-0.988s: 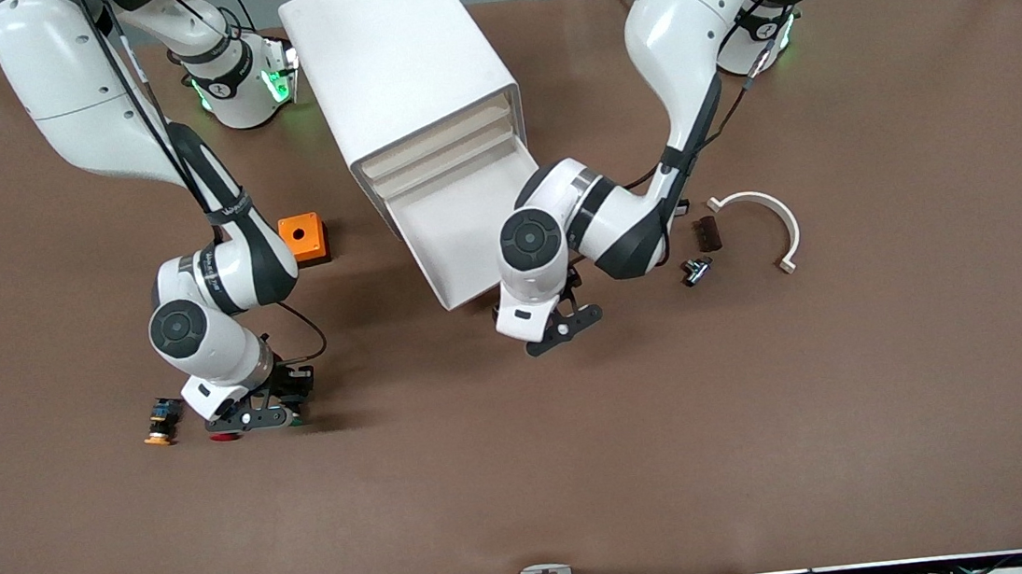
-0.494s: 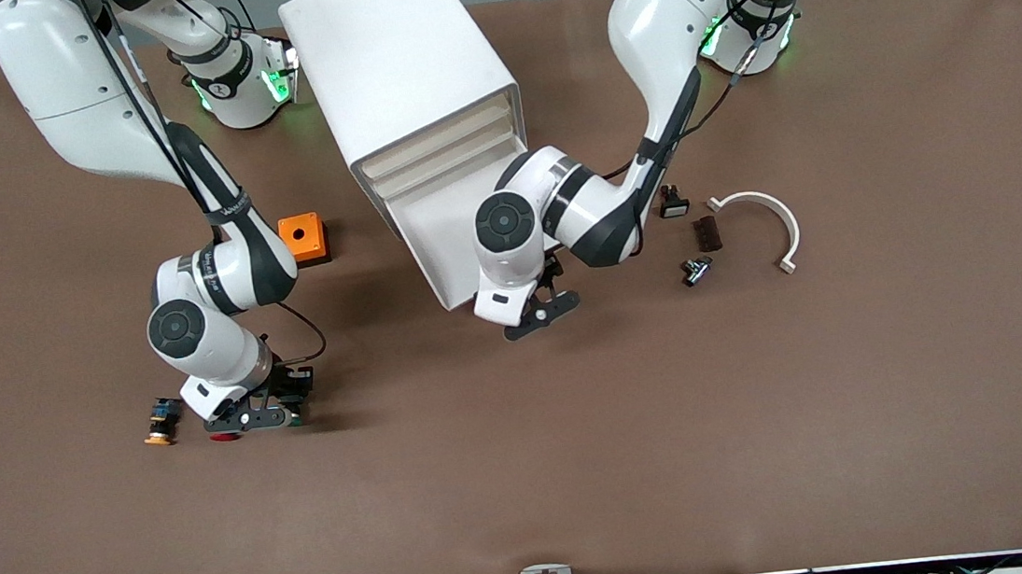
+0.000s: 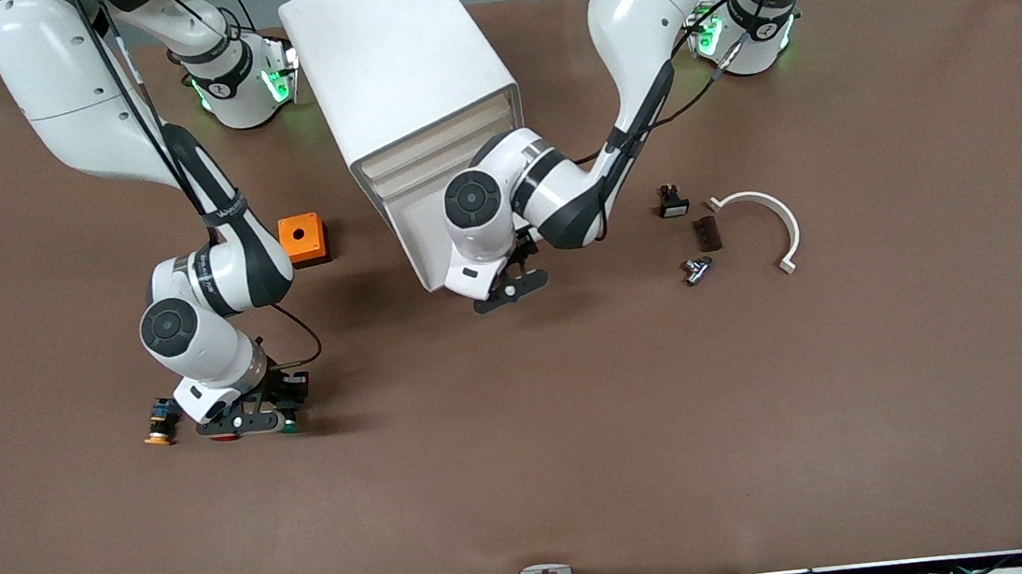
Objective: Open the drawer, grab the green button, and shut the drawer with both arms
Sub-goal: 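Place the green button down while the left gripper pushes the drawer shut, then release the green button and raise the right gripper away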
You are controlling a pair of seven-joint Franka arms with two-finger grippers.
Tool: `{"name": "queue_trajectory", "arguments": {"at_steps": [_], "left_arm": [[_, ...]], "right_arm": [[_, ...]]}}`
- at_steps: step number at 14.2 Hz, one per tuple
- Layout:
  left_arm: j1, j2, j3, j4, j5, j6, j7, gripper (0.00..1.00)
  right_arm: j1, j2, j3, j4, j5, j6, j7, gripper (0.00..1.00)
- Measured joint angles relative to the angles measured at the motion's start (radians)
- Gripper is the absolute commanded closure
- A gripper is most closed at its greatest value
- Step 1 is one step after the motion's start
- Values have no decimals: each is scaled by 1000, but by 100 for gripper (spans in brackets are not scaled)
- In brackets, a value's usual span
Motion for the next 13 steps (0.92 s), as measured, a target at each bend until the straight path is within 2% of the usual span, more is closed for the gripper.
{"name": "queue_trajectory", "arguments": {"at_steps": [1,3,8,13], "left_arm": [[0,0,-11,0,0,0,-11,1],[0,0,-25,-1,-10,0,-25,1],[0,0,-34,-4,-125,-4,-32,1],[-6,0,-63,-12,-168,-6,-70,1]], "right_arm": [[0,0,0,0,0,3,0,1],[-2,0,0,0,1,5,1,0],[-9,-9,0,11,1,-20,2,0],[-21,-107,-3,65,1,-290,-3,0]]}}
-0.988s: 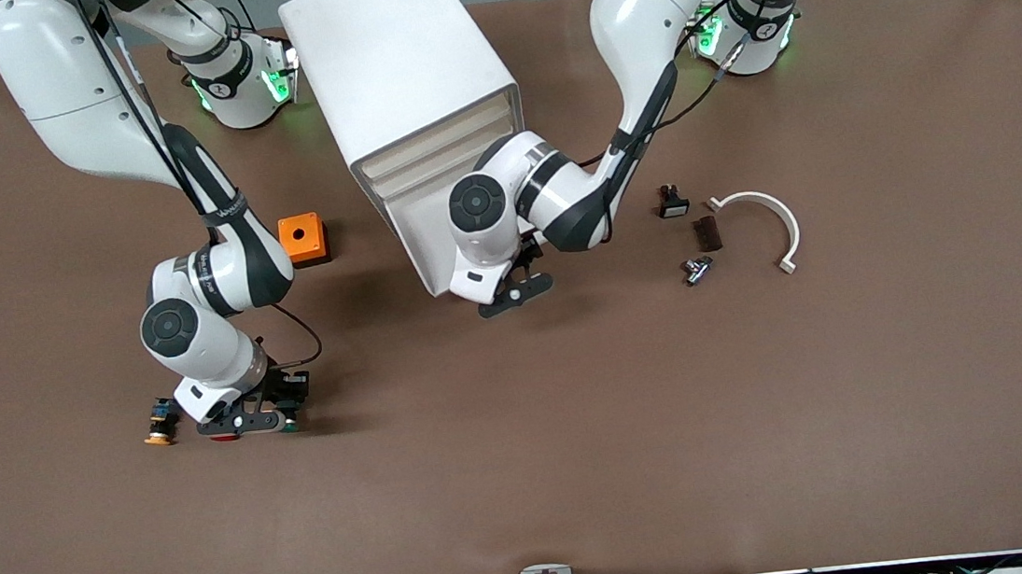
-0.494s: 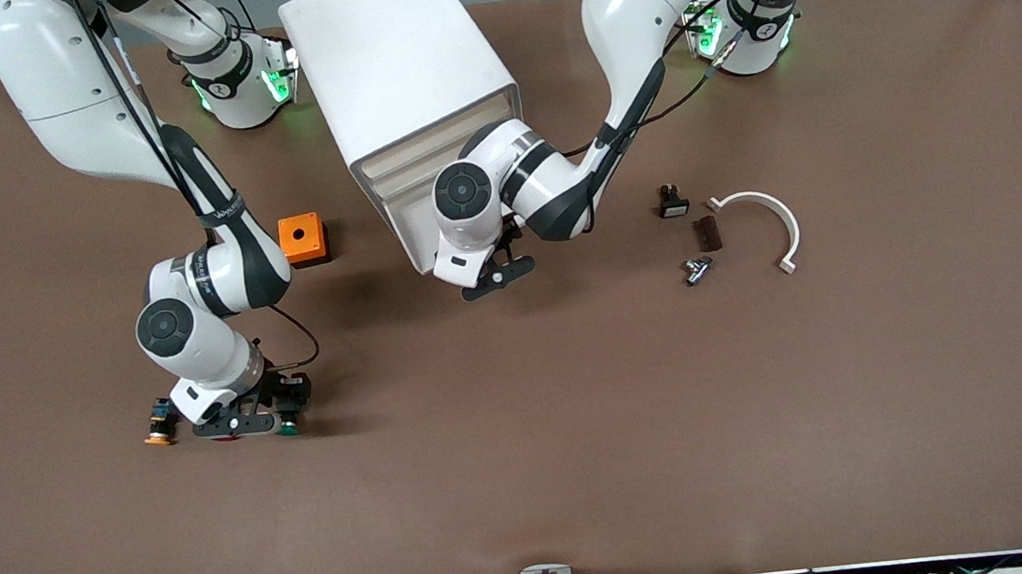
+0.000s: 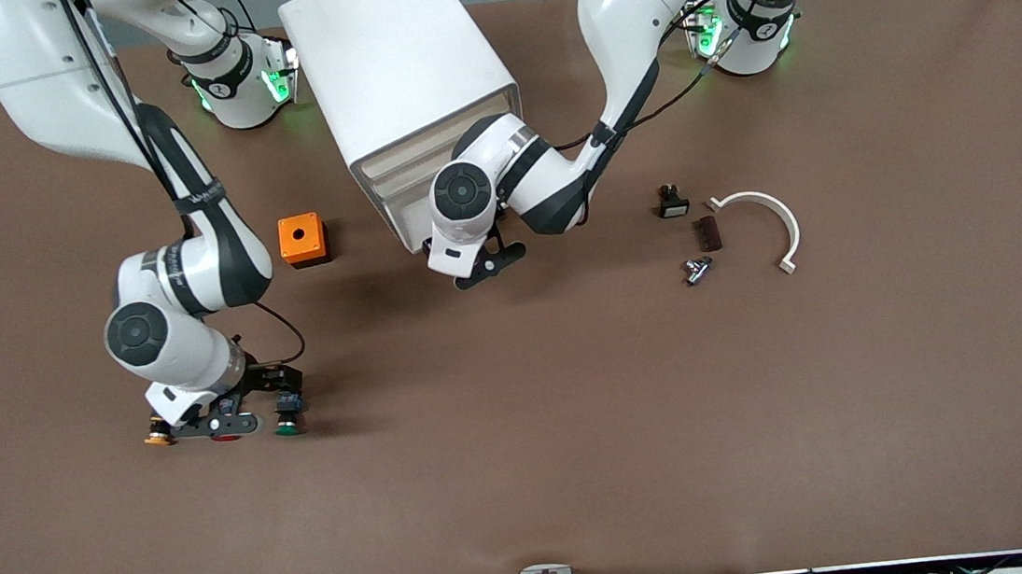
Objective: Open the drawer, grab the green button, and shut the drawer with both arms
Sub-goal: 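Release the green button and raise the right gripper away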
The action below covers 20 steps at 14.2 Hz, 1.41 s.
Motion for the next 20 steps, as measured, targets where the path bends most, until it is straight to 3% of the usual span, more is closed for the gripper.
{"name": "queue_trajectory", "arguments": {"at_steps": [10,15,20], "left_arm": [[-27,0,-2,-13,-175,0,-11,1],[-27,3,-6,-34,-235,1,-11,1],[-25,4,-6,-35,-238,1,-11,1]], "right_arm": [[-170,-284,-5,115,0,-564,-149,0],[-206,-375,-6,127,0,-641,-190,0],[-206,-380,-3,156,0,-671,-218,0]]}}
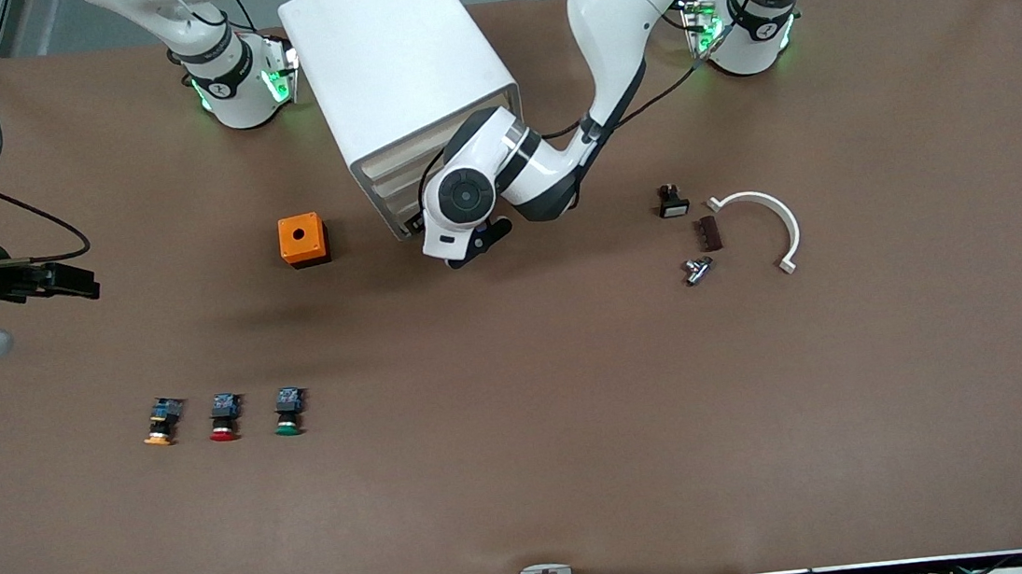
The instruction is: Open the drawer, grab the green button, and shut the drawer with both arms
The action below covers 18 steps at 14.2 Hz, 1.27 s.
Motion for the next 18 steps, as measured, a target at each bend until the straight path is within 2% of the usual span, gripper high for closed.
{"name": "queue_trajectory", "arguments": {"at_steps": [5,8,13,18], "left_arm": [[42,-13,6,16,3,0,1,1],[96,-71,5,34,109,-71,13,1],[199,-296,8,55,187,-246,158,1],[411,-532,14,51,207,-525,456,1]], "right_arm": [[0,0,-1,11,0,-1,26,0],[0,1,2,43,0,-6,38,0],[1,2,7,128,0,-77,39,0],[51,-3,20,142,3,-155,44,0]]}}
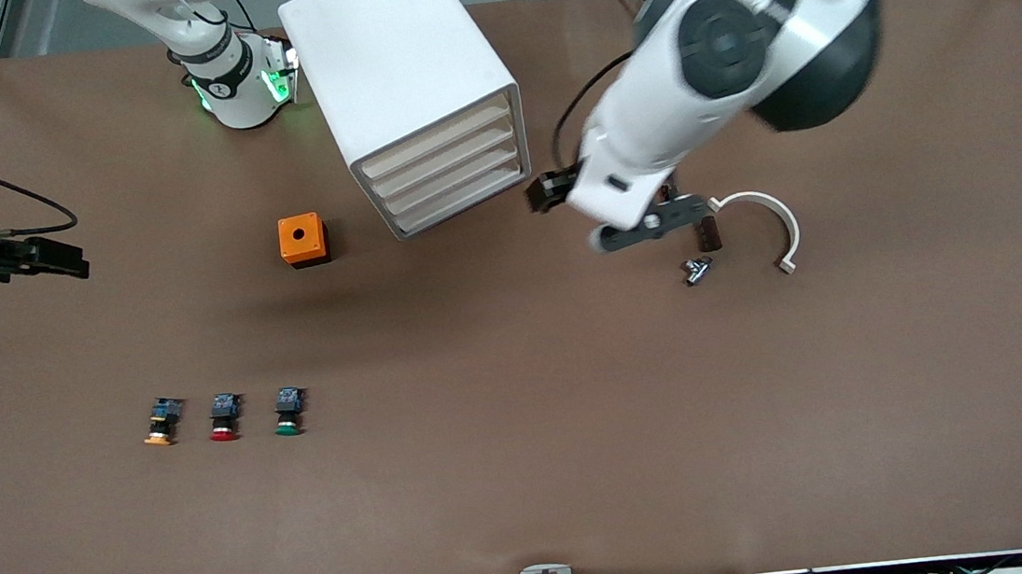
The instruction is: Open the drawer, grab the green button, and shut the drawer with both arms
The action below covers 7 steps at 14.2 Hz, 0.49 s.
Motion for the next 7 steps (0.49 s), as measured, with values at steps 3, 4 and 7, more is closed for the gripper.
{"name": "queue_trajectory", "arguments": {"at_steps": [3,4,7], "left_arm": [[83,-73,0,-13,95,-121,135,1],[105,-83,0,-21,125,-137,156,1],[160,-89,0,-57,210,-154,221,1]], "right_arm": [[45,-17,1,1,0,-7,11,0],[51,-19,2,1,0,-7,14,0],[45,-20,-8,1,0,-7,15,0]]}}
